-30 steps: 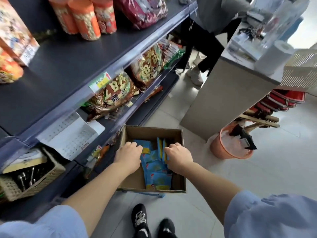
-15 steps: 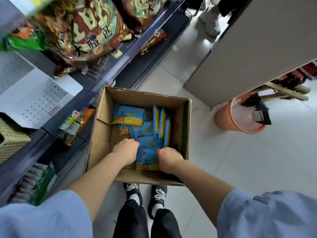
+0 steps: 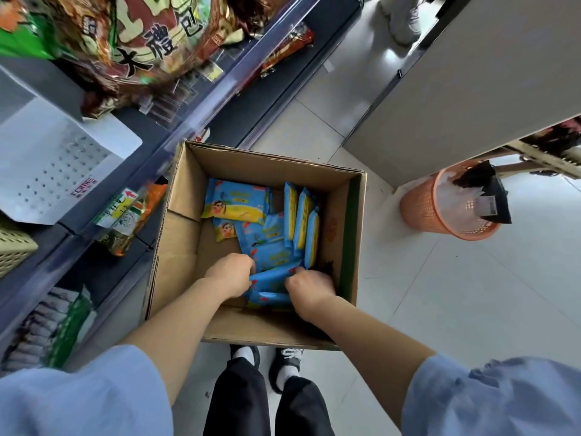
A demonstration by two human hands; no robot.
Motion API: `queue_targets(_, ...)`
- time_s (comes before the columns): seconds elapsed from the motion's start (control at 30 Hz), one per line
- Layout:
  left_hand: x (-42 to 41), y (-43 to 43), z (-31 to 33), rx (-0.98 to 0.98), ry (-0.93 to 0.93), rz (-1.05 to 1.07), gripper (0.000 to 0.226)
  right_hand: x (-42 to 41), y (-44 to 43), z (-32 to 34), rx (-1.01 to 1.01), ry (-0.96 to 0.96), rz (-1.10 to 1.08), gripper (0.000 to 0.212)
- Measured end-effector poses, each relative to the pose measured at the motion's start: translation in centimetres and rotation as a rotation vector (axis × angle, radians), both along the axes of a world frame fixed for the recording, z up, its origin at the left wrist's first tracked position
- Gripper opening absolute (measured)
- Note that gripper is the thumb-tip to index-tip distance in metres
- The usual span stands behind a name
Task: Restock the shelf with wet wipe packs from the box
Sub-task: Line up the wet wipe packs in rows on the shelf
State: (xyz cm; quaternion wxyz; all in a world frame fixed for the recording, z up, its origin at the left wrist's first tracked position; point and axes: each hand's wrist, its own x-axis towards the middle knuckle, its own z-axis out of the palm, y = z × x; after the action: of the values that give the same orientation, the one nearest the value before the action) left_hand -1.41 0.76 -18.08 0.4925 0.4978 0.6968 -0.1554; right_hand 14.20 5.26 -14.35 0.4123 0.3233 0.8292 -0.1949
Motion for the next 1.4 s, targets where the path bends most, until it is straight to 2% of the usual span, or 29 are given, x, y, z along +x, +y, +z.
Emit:
queue_targets(0.17, -1.1, 0.9, 1.6, 0.136, 0.022, 0.175, 0.009, 0.3, -0.6, 0.7, 0.039, 0.052, 0.093, 0.030)
queue_targets(0.33, -2.0, 1.0, 5.8, 0.299, 0.001, 0.177, 0.027, 0.0, -0.4, 3.0, 0.027, 0.153, 0.048, 0.027)
queue_targets(0.5, -3.3, 0.0, 10.8, 0.442, 0.086, 0.161, 0.030, -1.1, 1.1, 6.1, 0.006, 0.281, -0.014, 0.038)
queue_targets(0.8, -5.8, -4.3, 22.1, 0.696, 0.258, 0.422, 0.026, -4.9, 2.6, 14.8, -0.042, 0.491, 0.081, 0.044)
queue_targets(1.0, -7.3, -10.2, 29.6, 0.789, 0.409, 0.601, 0.028, -8.4, 0.7, 22.0, -0.011, 0.662, 0.177, 0.031)
queue_targets(1.13, -8.4, -16.0, 34.4, 0.832, 0.531, 0.734, 0.024, -11.7, -2.0, 26.5, -0.040, 0.806, 0.261, 0.033)
queue_targets(1.3, -9.0, -24.3, 39.8, 0.855, 0.670, 0.912, 0.021, -15.7, -7.8, 32.2, -0.006, 0.932, 0.429, 0.026)
queue_targets(1.4, -9.3, -29.9, 42.4, 0.862, 0.738, 1.006, 0.022, -17.6, -12.0, 34.8, -0.061, 1.007, 0.481, 0.022)
